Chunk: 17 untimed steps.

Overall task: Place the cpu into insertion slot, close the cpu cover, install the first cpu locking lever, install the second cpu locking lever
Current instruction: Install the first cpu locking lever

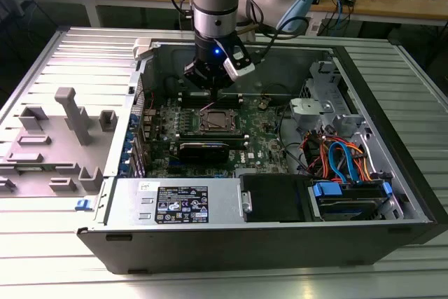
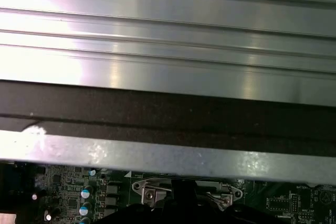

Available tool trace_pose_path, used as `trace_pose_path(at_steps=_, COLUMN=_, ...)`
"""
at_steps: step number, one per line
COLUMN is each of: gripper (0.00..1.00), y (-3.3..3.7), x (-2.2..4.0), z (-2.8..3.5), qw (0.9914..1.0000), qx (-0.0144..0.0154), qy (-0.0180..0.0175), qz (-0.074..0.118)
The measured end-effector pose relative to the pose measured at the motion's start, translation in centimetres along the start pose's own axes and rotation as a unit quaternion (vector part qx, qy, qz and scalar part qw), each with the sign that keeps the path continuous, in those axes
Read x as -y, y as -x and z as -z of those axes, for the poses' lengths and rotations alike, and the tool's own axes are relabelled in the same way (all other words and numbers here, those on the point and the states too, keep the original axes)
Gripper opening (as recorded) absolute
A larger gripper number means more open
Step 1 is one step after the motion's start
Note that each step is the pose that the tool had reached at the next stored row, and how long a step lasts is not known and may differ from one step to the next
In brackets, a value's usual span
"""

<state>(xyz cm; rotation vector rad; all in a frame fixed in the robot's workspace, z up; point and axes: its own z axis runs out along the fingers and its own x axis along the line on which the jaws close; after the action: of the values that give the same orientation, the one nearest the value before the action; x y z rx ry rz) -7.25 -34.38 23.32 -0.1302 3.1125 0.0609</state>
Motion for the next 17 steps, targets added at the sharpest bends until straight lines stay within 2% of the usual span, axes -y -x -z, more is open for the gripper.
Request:
trace_pose_path(at_steps=3, gripper=0.11, y=0.01, x=0.0, z=-0.16, qw=1.0, qx=0.0001, qy=0.001, qz=0.0)
trace_pose_path(at_steps=13, gripper=0.11, y=0.01, x=-0.01, z=-0.19, qw=1.0, qx=0.0002, qy=0.0012, qz=0.0)
trace_pose_path(at_steps=17, gripper=0.11, y=0.47, x=-0.05, z=-0.21, qw=1.0, qx=0.0002, qy=0.0012, qz=0.0)
